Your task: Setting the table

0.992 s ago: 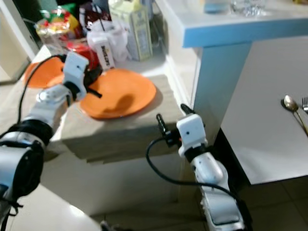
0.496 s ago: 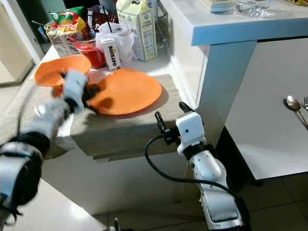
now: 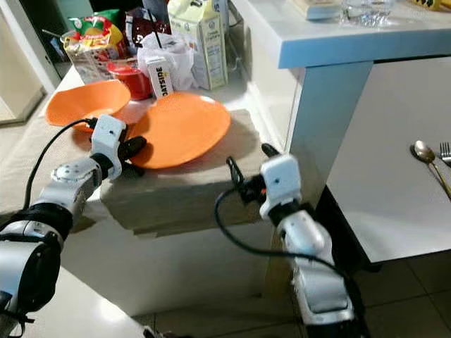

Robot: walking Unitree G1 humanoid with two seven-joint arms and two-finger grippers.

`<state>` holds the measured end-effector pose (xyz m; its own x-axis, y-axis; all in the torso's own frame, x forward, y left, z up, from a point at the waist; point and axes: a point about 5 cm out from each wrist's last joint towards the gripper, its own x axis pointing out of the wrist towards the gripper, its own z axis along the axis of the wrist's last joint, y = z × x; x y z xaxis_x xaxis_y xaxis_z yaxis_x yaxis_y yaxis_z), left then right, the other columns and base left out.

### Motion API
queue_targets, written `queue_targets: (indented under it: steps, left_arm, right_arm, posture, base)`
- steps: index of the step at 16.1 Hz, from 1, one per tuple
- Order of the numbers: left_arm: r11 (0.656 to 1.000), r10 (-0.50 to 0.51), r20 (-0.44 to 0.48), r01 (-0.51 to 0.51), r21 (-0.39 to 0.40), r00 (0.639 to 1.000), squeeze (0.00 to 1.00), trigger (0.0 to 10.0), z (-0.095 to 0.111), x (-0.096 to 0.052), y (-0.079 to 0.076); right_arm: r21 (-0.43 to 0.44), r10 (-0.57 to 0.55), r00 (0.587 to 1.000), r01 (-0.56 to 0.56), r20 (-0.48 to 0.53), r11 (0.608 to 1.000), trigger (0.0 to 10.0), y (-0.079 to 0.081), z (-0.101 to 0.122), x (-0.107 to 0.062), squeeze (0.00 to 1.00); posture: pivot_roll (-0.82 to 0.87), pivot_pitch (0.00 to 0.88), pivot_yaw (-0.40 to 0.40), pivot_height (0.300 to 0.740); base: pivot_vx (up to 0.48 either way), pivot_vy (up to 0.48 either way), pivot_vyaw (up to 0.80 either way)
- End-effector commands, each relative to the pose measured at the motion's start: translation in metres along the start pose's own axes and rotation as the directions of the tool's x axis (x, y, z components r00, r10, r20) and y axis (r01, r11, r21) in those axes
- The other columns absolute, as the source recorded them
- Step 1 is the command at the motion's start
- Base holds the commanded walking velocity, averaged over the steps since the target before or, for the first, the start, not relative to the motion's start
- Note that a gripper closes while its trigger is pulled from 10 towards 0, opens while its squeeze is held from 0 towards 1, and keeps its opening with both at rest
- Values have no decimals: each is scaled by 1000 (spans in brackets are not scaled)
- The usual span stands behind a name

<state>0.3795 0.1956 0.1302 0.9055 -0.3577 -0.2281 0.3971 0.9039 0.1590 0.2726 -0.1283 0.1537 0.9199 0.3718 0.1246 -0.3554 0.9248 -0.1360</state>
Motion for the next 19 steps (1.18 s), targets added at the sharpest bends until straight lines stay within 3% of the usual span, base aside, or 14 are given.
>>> queue_targets:
  steps: [1, 6, 11, 19]
  left_arm:
    - [999, -17, -97, 13, -41, 995, 0, 0, -27, -6, -5]
    - [996, -55, -101, 48, -71, 993, 0, 0, -47, -11, -19]
    - [993, -101, -78, 95, -73, 992, 0, 0, -49, -9, -30]
    - [993, -106, -27, 104, -61, 994, 0, 0, -42, -15, -20]
  right_arm:
    - [35, -3, 1000, 4, -14, 999, 10000, -3, 0, 2, 0]
    - [209, -14, 1000, 17, -14, 978, 10000, -19, 10, 23, 0]
    - [318, 50, 998, -39, -26, 947, 10000, -7, 6, 53, 0]
    - [526, 63, 994, -5, -92, 850, 10000, 11, -13, 85, 0]
  posture:
    - [-198, 20, 98, 736]
    - [-203, 32, 79, 736]
    - [-165, 30, 69, 736]
    - [-89, 31, 62, 736]
  base:
    - [0, 0, 0]
    - [0, 0, 0]
    - [0, 0, 0]
    - [0, 0, 0]
